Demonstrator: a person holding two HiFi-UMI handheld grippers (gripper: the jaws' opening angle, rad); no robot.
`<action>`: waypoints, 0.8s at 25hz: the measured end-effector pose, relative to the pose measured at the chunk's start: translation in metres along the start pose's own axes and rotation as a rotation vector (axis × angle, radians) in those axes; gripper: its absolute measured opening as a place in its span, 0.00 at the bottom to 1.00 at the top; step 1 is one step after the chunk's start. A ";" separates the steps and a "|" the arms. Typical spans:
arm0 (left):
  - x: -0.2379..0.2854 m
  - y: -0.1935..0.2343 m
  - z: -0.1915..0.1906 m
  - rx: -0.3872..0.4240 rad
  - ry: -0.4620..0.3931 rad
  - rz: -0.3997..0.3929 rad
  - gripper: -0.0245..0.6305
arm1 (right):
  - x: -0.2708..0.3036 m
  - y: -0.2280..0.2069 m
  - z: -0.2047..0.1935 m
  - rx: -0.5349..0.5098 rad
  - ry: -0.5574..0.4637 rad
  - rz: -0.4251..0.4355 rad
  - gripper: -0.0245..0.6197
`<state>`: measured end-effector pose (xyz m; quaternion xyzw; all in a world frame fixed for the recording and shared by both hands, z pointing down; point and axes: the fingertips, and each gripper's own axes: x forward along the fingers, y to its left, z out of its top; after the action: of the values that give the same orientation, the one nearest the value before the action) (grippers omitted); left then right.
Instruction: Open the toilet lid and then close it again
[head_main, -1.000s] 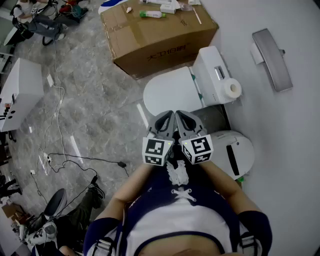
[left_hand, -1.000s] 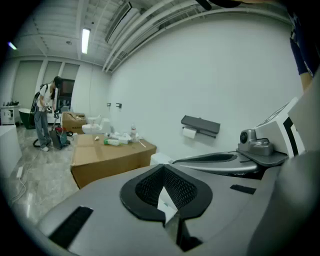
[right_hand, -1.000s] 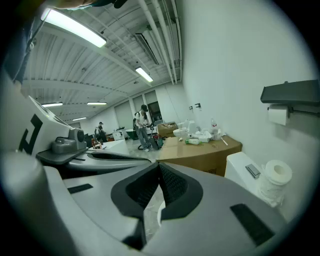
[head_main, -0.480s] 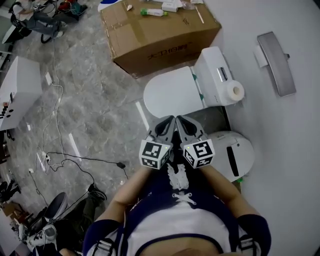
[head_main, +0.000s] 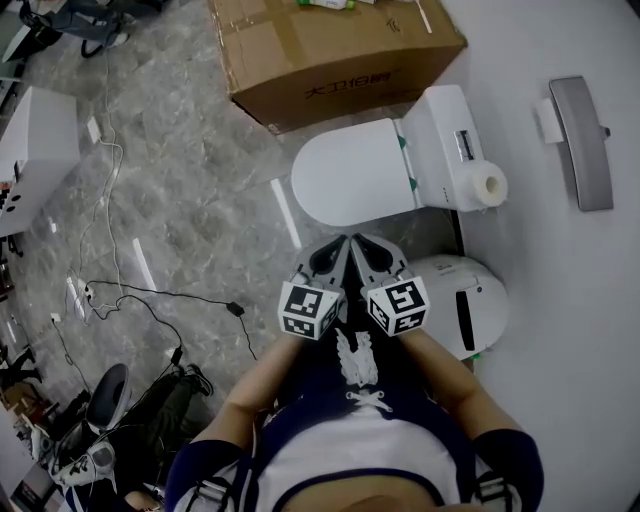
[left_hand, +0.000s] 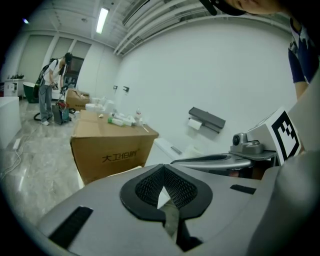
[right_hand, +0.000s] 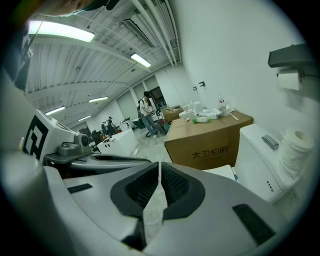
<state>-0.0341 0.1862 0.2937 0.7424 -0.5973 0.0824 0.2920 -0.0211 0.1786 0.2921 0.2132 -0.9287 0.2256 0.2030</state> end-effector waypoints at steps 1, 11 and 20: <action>0.001 0.003 -0.003 -0.006 0.001 0.005 0.05 | 0.003 0.000 -0.003 -0.001 0.007 0.006 0.05; 0.014 0.031 -0.040 -0.109 0.024 0.036 0.05 | 0.035 -0.004 -0.035 0.026 0.096 0.048 0.05; 0.034 0.064 -0.068 -0.156 0.042 0.070 0.05 | 0.071 -0.012 -0.057 0.043 0.165 0.089 0.05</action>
<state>-0.0695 0.1862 0.3873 0.6942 -0.6212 0.0614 0.3585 -0.0580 0.1765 0.3765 0.1568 -0.9123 0.2710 0.2640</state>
